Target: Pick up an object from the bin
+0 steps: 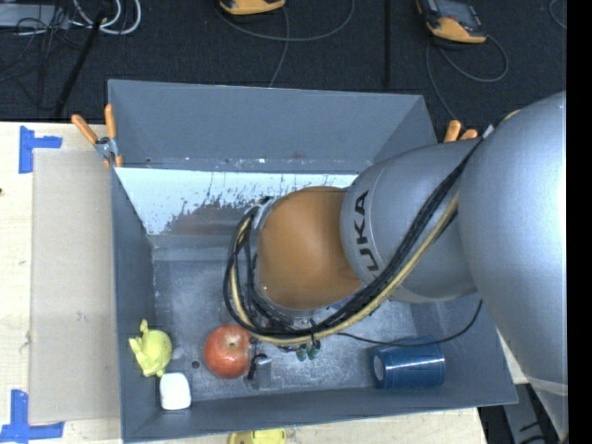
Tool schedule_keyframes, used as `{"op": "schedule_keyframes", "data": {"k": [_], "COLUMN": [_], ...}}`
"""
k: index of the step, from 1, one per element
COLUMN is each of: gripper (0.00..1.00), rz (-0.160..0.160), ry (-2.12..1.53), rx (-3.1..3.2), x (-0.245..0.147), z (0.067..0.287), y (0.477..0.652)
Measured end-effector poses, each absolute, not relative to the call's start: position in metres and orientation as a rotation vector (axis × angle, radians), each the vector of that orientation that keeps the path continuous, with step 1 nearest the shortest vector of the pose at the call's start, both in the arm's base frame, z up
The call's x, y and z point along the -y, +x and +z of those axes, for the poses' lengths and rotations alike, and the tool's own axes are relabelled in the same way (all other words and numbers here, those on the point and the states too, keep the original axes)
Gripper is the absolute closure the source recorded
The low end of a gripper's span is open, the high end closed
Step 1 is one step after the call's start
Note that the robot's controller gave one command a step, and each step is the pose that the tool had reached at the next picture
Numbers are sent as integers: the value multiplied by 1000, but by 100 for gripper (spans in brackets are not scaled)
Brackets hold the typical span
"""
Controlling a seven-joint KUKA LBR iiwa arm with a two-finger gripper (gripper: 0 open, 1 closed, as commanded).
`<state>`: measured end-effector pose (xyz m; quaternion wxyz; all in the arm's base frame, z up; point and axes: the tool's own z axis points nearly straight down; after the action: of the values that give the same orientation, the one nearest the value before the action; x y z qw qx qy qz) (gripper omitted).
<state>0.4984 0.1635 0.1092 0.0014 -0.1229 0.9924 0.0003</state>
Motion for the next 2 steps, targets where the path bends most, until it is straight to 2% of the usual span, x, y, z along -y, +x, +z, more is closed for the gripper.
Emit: {"op": "schedule_keyframes", "data": {"k": [1, 2], "gripper": [100, 100], "rz": [0, 1], "ry": [-94, -92], "rx": [-3140, -3141], "x": [-158, -158], "z": [86, 86], "y": [512, 512]}}
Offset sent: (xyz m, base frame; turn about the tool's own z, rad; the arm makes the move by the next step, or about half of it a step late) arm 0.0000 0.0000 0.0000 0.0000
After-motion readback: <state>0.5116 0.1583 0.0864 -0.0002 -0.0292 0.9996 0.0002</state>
